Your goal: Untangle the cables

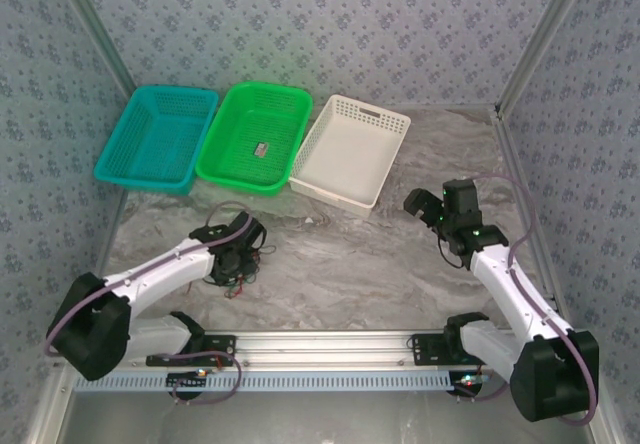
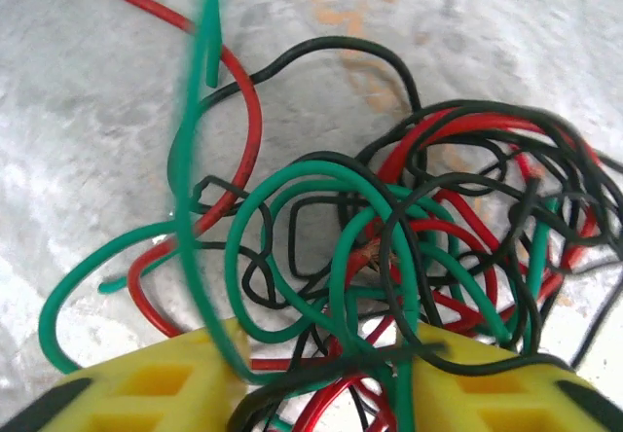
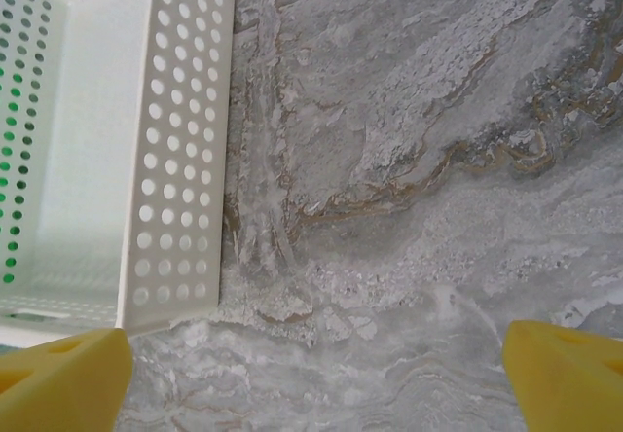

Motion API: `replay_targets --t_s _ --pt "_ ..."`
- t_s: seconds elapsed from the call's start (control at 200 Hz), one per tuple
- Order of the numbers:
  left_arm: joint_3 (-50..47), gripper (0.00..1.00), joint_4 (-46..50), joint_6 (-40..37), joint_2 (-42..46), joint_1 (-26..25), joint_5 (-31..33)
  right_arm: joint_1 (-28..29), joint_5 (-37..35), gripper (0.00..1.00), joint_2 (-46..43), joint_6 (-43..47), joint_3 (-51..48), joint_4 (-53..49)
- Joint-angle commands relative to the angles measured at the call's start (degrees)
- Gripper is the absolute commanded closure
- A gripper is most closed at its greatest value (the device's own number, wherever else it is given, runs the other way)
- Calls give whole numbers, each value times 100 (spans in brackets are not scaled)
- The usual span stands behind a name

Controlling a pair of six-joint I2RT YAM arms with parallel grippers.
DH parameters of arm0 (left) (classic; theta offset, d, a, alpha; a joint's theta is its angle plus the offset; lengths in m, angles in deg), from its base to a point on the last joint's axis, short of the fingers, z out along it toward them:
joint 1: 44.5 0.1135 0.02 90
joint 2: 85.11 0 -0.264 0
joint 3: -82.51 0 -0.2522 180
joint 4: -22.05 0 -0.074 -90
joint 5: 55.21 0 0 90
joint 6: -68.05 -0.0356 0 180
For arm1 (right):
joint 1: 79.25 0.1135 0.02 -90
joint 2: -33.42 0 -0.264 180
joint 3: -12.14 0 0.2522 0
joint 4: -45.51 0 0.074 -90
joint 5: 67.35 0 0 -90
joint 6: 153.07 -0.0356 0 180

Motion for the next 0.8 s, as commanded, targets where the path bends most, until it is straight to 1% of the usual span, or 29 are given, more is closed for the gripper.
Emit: replay_targets --t_s 0.0,0.135,0.32,0.525,0.575,0.67,0.794 --pt "134 66 -585 -449 -137 -229 -281 137 -37 0 -150 142 236 -450" --pt "266 72 -1055 -976 -287 -530 -501 261 28 0 -233 125 152 -585" --pt "632 79 -1505 -1734 -730 -1077 -726 562 324 0 -287 124 -74 -264" --pt "1133 88 -1844 -2571 -1180 -1821 -755 914 1324 0 -248 116 -392 532" --pt "1213 92 -1963 -2819 -1290 -2009 -712 955 1577 0 -223 91 -454 714" --pt "1342 100 -2105 -3352 -1548 -2412 -464 1009 1830 0 -173 -109 -523 940" --pt "1311 100 -2452 -3884 -1730 -2767 -311 1040 2234 0 49 -458 -585 1148"
